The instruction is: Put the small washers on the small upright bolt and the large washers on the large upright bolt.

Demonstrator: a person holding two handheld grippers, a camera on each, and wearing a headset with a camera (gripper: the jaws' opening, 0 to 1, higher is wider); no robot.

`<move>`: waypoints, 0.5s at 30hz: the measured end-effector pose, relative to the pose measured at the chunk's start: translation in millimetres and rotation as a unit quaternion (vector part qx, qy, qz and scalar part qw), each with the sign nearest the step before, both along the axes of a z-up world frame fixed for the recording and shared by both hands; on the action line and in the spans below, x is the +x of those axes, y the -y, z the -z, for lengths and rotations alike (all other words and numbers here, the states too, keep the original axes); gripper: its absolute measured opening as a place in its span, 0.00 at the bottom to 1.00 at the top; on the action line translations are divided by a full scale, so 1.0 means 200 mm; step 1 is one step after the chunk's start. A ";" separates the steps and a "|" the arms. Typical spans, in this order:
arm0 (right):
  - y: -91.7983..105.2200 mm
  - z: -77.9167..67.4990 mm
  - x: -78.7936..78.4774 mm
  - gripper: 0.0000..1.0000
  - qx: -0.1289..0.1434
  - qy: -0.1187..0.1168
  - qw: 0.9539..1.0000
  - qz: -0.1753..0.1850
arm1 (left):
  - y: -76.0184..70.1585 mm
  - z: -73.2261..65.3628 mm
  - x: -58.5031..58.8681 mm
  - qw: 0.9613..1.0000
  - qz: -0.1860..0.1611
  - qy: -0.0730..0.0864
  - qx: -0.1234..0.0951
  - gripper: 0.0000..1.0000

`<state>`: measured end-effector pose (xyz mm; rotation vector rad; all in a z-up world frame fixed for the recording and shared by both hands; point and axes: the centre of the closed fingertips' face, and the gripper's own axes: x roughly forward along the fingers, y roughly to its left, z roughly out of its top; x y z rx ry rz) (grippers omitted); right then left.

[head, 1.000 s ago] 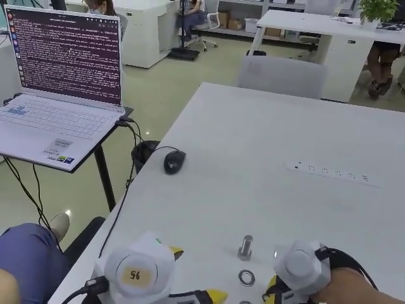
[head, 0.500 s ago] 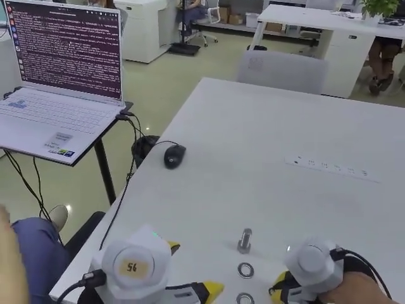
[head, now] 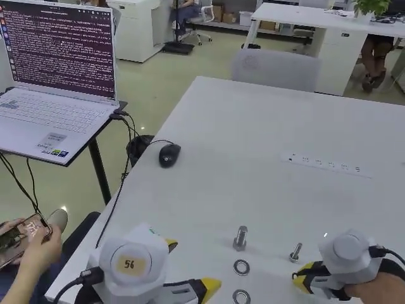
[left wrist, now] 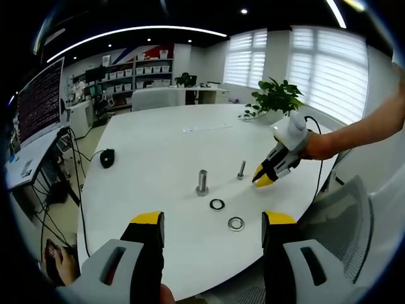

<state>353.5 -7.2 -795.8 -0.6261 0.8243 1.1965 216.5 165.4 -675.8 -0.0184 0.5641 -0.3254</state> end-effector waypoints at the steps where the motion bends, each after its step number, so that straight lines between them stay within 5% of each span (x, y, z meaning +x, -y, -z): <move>1: 0.01 -0.01 0.01 0.13 0.000 0.002 1.000 0.003 | 0.00 0.00 0.00 1.000 0.000 0.000 0.000 0.62; 15: -0.03 -0.21 0.20 0.13 0.020 0.052 0.998 0.014 | 0.02 -0.01 0.00 1.000 0.005 0.001 0.002 0.62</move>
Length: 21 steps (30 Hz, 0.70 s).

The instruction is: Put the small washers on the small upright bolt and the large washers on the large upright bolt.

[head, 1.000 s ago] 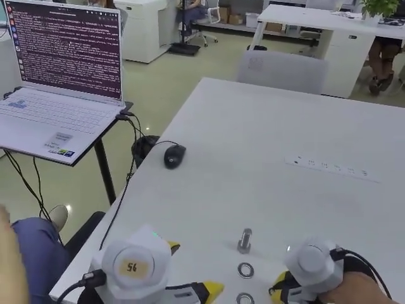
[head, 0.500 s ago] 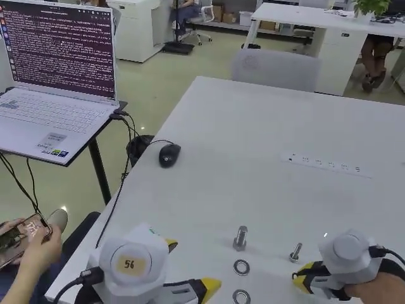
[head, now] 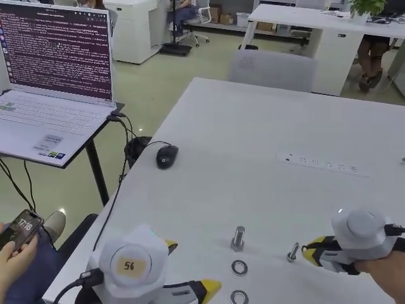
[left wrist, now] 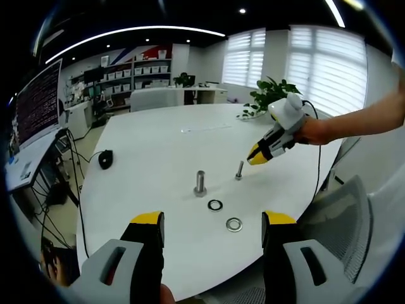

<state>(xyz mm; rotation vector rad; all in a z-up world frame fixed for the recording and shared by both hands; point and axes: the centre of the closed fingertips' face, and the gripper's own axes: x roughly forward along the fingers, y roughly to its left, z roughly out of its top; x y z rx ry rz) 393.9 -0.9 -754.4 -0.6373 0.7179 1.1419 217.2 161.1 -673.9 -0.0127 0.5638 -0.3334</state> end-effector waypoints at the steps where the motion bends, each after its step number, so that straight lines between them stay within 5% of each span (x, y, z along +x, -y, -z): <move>1: -0.01 0.00 0.01 0.13 0.000 0.000 1.000 0.000 | 0.00 0.00 0.00 1.000 0.000 0.000 0.000 0.62; 21: -0.06 0.06 0.04 0.13 -0.034 -0.016 0.999 -0.009 | -0.01 -0.01 0.01 1.000 0.001 0.000 0.002 0.62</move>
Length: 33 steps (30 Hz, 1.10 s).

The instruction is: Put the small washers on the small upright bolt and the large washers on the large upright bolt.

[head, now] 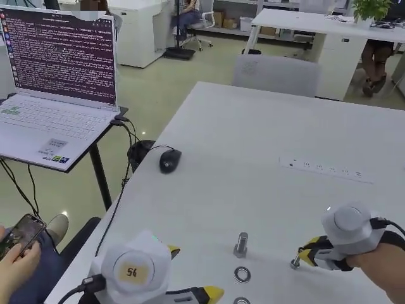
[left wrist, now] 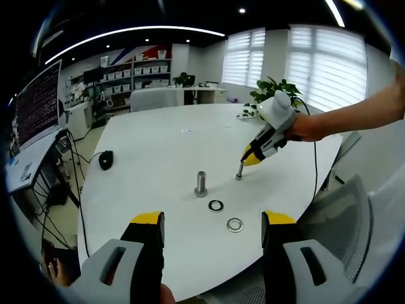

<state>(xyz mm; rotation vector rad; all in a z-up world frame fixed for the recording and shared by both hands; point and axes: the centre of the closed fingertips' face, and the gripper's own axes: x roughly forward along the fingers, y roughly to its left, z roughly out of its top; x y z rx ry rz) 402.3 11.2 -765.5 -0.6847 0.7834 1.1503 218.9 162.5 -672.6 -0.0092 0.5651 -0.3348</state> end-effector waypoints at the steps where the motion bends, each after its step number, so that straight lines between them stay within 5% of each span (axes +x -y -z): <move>1: 0.00 0.00 0.00 0.13 -0.002 -0.002 1.000 0.000 | 0.00 0.00 0.00 1.000 0.000 0.000 0.000 0.62; 33: 0.00 0.07 -0.01 0.13 -0.079 -0.027 0.996 -0.030 | -0.01 0.02 -0.01 1.000 -0.003 -0.005 -0.002 0.62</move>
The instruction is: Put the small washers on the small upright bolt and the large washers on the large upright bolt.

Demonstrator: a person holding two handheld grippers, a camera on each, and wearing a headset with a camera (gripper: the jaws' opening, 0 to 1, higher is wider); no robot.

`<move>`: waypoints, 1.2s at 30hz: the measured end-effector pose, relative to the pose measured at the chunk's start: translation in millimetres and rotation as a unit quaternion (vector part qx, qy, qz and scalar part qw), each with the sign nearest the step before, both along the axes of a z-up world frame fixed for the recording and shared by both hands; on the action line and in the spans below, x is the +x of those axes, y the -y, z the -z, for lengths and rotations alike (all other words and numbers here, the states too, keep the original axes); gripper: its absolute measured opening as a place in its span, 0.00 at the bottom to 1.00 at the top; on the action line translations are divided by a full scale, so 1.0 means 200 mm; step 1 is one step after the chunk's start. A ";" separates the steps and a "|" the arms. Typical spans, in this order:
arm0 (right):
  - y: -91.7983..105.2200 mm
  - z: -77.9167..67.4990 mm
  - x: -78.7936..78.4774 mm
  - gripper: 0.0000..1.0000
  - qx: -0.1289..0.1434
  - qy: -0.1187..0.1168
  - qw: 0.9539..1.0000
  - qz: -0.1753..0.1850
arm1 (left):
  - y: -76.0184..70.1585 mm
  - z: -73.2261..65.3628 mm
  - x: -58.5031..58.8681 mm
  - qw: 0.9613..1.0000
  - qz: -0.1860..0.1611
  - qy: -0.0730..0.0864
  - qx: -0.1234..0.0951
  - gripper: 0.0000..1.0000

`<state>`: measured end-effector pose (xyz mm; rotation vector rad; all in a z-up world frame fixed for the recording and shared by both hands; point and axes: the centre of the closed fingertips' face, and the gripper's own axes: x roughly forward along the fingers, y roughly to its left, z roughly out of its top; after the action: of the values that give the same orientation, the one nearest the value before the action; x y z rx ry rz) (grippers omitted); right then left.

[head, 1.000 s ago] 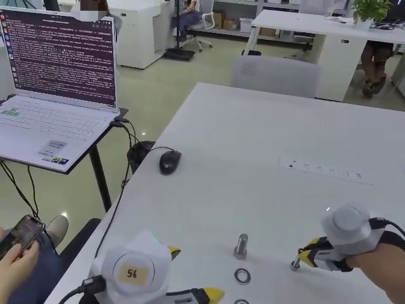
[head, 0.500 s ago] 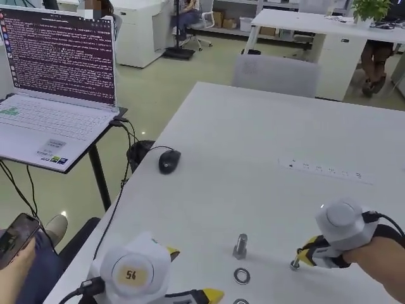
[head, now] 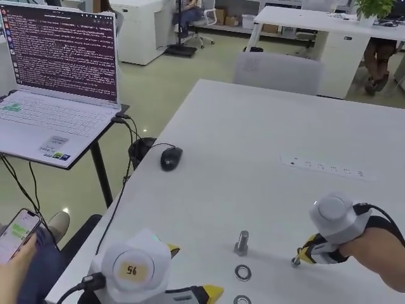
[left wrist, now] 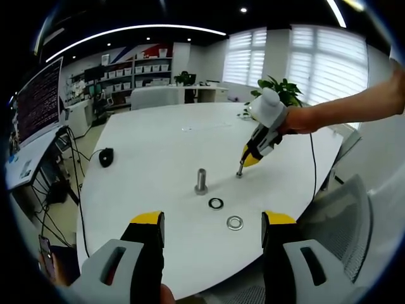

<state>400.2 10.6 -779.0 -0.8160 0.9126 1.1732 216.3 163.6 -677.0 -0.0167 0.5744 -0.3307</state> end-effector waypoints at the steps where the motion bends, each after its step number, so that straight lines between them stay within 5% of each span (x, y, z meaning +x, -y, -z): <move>1: 0.00 0.01 0.00 0.13 -0.002 0.000 1.000 -0.001 | 0.00 0.00 0.00 1.000 0.000 0.000 0.000 0.62; 17: 0.03 0.17 0.00 0.11 -0.025 -0.024 0.999 0.032 | -0.04 0.00 -0.01 1.000 -0.009 -0.003 0.004 0.62; 28: 0.08 0.20 -0.05 0.12 0.002 -0.034 0.997 0.069 | -0.04 -0.01 0.00 1.000 -0.003 -0.004 0.008 0.62; 36: 0.11 0.20 -0.15 0.17 0.030 -0.038 0.996 0.080 | -0.02 -0.01 -0.01 1.000 0.001 -0.005 0.010 0.61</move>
<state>370.3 -12.2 -818.9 -0.6403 0.9822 1.0928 215.2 168.5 -675.8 0.0021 0.5870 -0.3261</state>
